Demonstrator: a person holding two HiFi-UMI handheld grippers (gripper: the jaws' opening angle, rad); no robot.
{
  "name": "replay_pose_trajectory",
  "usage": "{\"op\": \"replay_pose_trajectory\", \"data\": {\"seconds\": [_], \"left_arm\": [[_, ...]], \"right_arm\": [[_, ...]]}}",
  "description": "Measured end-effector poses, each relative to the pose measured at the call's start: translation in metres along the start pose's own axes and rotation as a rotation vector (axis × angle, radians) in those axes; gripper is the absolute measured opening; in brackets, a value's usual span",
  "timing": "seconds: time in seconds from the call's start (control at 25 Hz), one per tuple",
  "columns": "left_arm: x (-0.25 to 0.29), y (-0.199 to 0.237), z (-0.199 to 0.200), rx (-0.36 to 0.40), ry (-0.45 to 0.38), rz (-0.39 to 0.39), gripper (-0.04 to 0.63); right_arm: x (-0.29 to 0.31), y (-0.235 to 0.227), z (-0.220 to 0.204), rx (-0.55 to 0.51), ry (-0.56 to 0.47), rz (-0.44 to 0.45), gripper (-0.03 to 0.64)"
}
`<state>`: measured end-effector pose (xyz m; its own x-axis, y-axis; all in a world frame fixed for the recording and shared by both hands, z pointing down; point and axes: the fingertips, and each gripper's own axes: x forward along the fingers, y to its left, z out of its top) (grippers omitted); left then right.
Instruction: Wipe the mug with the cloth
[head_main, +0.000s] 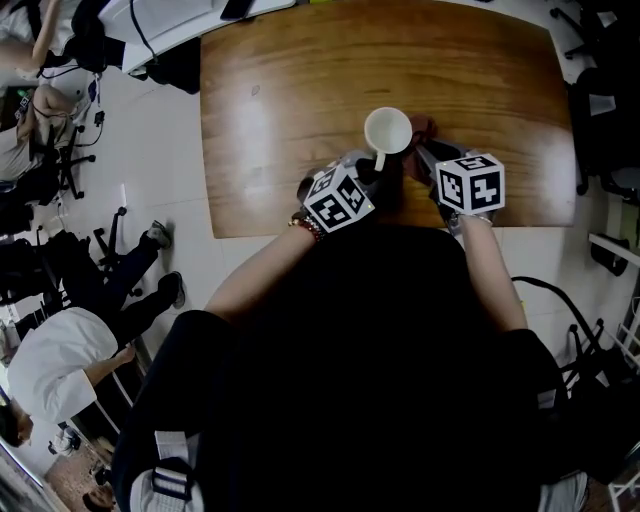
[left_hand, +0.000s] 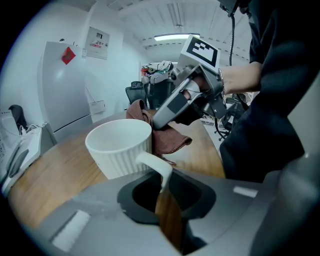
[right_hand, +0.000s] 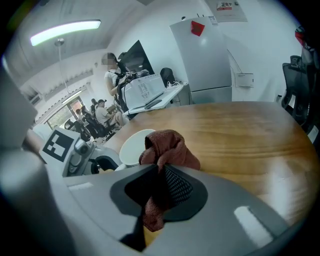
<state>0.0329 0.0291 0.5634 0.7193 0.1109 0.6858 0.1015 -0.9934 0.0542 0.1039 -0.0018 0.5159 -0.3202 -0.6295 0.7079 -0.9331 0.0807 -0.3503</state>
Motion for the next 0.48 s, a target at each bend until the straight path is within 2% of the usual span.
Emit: {"op": "replay_pose_trajectory", "data": {"seconds": [0.48], "left_arm": [[0.007,-0.009,0.004,0.011,0.029,-0.061,0.044]], "right_arm": [[0.036,-0.012,-0.019,-0.013,0.074,-0.012,0.040]]}}
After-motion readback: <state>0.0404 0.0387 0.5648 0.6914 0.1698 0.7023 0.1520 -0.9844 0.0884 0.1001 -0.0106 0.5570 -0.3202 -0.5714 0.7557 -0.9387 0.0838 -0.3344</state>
